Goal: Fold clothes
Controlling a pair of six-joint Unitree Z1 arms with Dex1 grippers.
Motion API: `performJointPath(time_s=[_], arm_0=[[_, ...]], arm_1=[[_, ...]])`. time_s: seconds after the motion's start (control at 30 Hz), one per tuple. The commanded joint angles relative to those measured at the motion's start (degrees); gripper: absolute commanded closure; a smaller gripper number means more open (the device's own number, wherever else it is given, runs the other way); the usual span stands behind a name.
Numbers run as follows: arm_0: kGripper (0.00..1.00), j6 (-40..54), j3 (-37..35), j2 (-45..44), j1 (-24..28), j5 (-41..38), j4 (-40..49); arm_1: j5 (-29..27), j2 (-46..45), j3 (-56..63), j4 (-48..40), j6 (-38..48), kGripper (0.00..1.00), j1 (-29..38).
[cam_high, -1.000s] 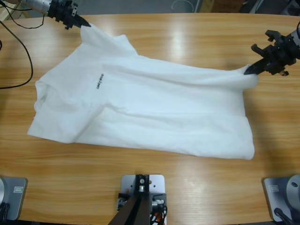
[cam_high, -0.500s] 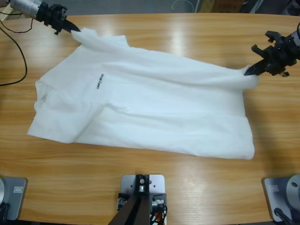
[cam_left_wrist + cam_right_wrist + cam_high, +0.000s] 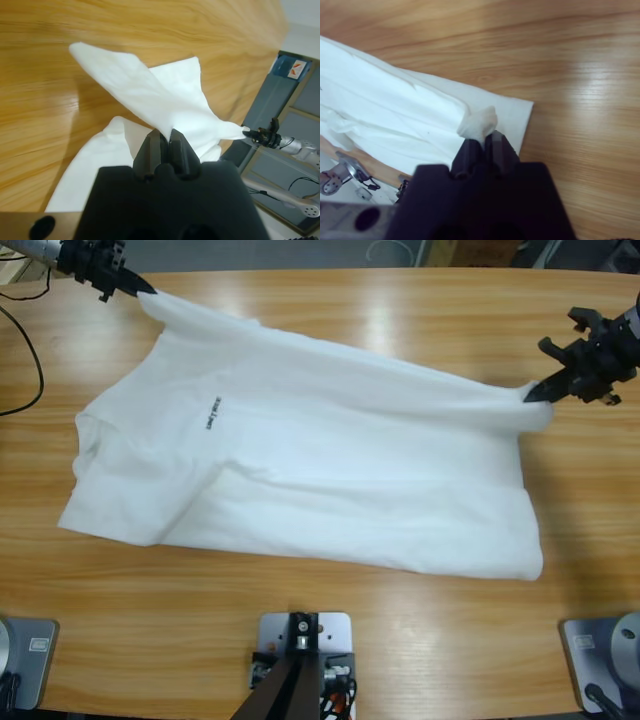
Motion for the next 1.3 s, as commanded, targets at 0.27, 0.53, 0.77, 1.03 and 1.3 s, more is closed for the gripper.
performJointPath(time_s=[0.27, 0.53, 0.77, 1.03, 1.3], arm_0=[[1.0, 0.1, -31.5, -5.4, 1.4, -2.9, 9.4], [1.0, 0.1, -30.9, -5.9, 1.4, -2.9, 9.4], [1.0, 0.3, -26.7, -7.6, 1.5, -3.4, 9.4], [1.0, 4.6, -7.9, -13.2, 2.4, -2.3, 9.4], [1.0, 8.5, 7.3, -13.8, 1.6, -1.1, 9.2]], arm_1=[[-0.9, -2.2, -6.7, 6.9, -0.3, 1.0, 1.9], [-2.2, 0.9, -12.4, 8.4, -0.3, 1.0, 3.7], [-2.2, 0.5, -10.4, 8.5, -0.4, 1.0, 4.0], [-1.9, 0.2, -6.5, 7.5, -0.7, 1.0, 4.0], [-1.8, 0.2, -5.8, 7.8, -0.8, 1.0, 4.1]])
